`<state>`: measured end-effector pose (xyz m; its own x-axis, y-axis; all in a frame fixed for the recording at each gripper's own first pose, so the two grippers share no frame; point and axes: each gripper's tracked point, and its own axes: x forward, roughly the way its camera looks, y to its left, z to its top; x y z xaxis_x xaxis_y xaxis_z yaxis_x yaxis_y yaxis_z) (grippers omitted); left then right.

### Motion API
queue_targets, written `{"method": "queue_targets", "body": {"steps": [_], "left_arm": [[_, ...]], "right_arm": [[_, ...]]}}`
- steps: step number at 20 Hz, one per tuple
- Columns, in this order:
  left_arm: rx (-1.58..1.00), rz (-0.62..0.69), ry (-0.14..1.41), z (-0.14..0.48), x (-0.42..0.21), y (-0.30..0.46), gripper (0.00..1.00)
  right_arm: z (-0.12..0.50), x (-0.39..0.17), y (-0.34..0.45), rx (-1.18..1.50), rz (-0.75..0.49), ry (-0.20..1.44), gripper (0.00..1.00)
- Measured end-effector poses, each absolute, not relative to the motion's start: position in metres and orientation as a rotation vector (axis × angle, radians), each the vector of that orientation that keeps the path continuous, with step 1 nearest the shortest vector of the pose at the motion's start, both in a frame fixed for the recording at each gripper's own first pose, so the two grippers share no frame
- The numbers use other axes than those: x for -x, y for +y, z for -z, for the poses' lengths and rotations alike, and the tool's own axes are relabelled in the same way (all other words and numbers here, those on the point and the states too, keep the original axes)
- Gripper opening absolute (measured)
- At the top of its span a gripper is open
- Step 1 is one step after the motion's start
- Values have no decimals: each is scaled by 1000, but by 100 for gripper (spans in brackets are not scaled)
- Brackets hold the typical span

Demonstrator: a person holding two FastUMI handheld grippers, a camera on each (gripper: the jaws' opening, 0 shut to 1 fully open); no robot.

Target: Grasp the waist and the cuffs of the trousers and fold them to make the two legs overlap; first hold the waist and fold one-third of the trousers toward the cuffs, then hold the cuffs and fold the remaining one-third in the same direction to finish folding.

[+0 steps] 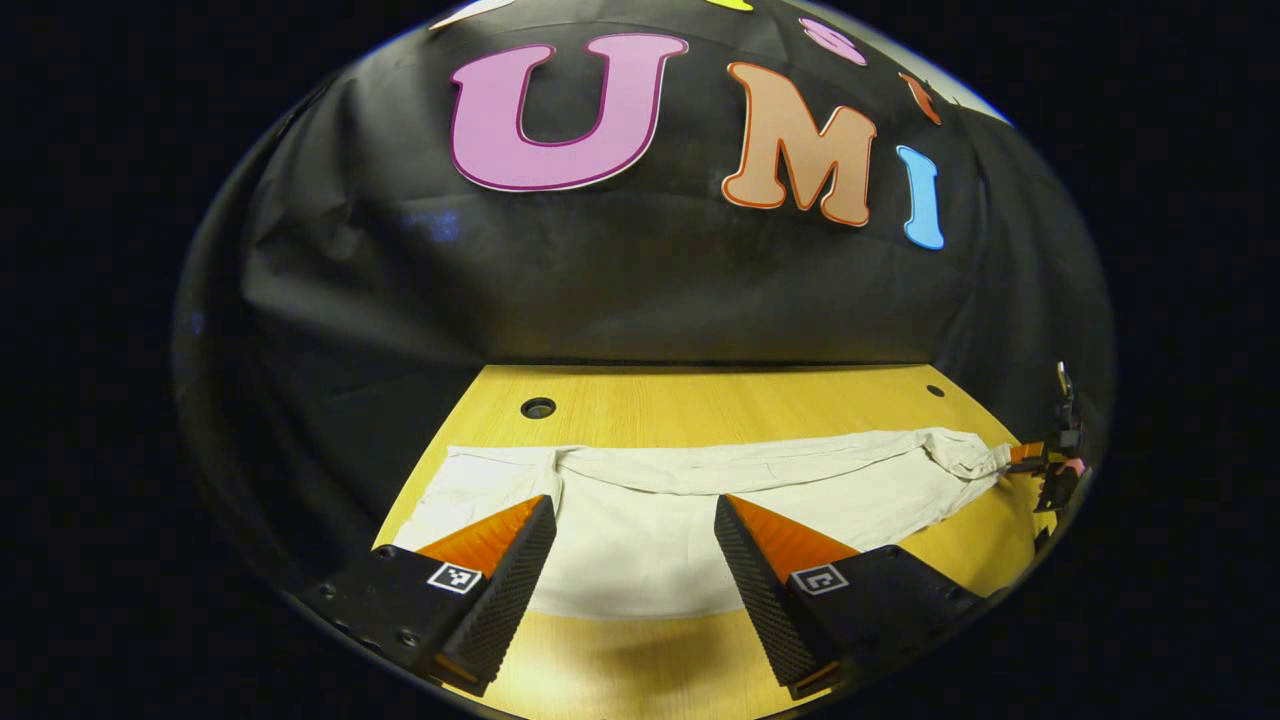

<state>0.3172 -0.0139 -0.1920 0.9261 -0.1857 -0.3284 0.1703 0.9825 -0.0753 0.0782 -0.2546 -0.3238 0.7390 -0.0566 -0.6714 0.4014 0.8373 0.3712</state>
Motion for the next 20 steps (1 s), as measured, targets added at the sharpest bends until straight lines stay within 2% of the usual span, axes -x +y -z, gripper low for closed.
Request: {"method": "queue_targets", "body": {"steps": [1, 2, 3, 4, 5, 7, 8, 9, 10, 11, 20], "left_arm": [[47, 182, 341, 192, -317, -14, 96], [49, 185, 340, 193, -318, -16, 96], [51, 189, 339, 192, -319, -18, 96], [52, 196, 339, 193, -320, -21, 96], [49, 200, 339, 192, -320, -22, 96], [42, 207, 337, 192, -323, -23, 96], [40, 211, 334, 191, -324, -25, 96], [39, 215, 331, 191, -325, -25, 96], [40, 219, 329, 191, -325, -26, 96], [43, 223, 327, 191, -325, -27, 96], [98, 259, 298, 185, -321, -35, 95]], "right_arm": [[325, -81, -254, -547, 270, 698, 93], [324, -83, -254, -570, 269, 689, 72], [325, -84, -256, -589, 273, 696, 88], [330, -81, -258, -596, 288, 708, 60], [331, -80, -259, -605, 294, 713, 53], [326, -85, -258, -604, 299, 694, 31], [324, -87, -256, -595, 298, 682, 28], [320, -87, -255, -586, 297, 674, 17], [314, -84, -255, -588, 291, 664, 24], [306, -84, -253, -598, 283, 649, 18], [198, -109, -192, -652, 170, 434, 18]]}}
